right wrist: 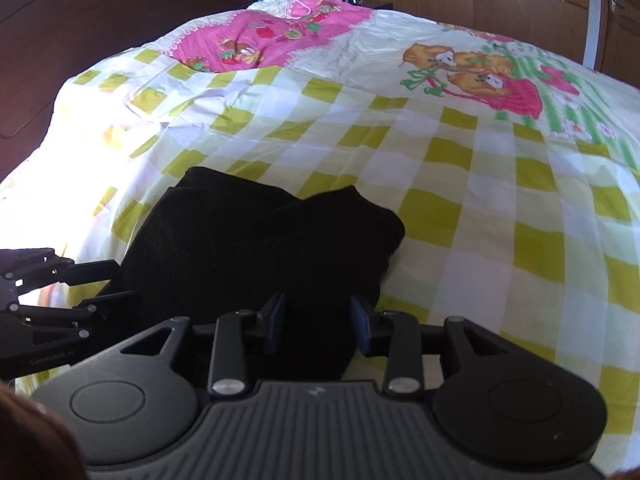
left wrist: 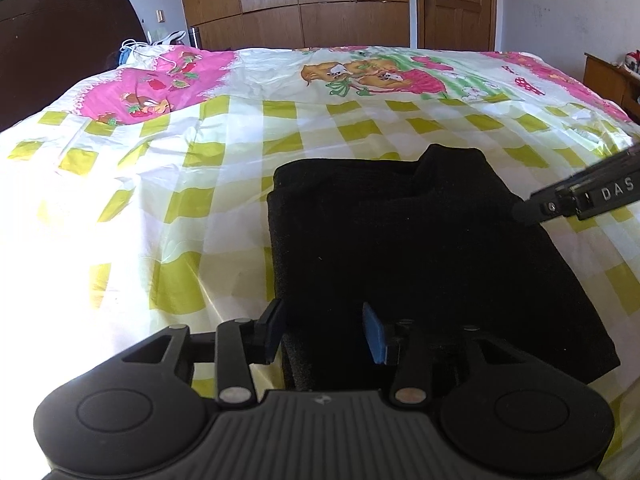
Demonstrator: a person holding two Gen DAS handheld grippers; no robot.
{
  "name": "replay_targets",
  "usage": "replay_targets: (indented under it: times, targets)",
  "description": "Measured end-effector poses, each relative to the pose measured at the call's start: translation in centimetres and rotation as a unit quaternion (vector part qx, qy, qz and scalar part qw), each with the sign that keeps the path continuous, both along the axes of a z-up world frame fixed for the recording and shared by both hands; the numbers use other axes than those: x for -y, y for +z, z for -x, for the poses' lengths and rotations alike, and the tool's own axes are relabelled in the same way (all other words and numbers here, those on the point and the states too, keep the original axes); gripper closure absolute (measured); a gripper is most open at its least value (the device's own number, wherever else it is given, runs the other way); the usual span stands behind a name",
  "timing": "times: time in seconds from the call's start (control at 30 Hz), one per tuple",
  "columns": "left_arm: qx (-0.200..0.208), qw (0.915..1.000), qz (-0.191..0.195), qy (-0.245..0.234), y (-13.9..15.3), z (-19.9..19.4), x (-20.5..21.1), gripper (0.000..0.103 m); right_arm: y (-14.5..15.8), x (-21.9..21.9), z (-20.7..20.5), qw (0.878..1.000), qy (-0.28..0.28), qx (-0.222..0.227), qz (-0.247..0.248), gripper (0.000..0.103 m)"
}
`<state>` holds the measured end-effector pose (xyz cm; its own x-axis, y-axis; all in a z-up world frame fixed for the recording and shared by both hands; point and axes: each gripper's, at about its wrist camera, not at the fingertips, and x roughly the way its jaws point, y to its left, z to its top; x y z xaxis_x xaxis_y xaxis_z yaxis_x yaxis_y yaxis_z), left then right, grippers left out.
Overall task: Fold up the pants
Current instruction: 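Press the folded pants flat with the right gripper while the left gripper holds them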
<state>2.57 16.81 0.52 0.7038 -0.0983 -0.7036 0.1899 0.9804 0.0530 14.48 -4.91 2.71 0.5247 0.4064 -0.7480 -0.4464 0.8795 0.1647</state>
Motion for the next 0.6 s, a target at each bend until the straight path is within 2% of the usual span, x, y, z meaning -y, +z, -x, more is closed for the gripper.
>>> replay_targets:
  times: [0.07,0.17,0.27,0.4,0.6]
  targets:
    - [0.002,0.9999,0.015,0.002,0.5,0.2,-0.4,0.047,-0.7,1.0,0.3,0.999,-0.010,-0.024,-0.019,0.060]
    - [0.006,0.9998,0.017,-0.002,0.9,0.5,-0.6,0.047,-1.6,2.2,0.5,0.997,-0.021,-0.053,-0.052,0.057]
    - [0.001,0.9997,0.026,-0.001,0.4,0.2,-1.2,0.046,-2.4,3.0,0.0,0.992,-0.030,-0.088,-0.090,0.055]
    - [-0.013,0.9982,0.058,0.001,-0.4,-0.6,-1.8,0.043,-3.0,3.0,-0.4,0.988,-0.023,-0.102,-0.110,0.048]
    - [-0.013,0.9980,0.061,-0.012,-0.7,-1.0,-1.5,0.038,-4.9,2.9,-1.1,0.978,-0.024,-0.139,-0.156,0.037]
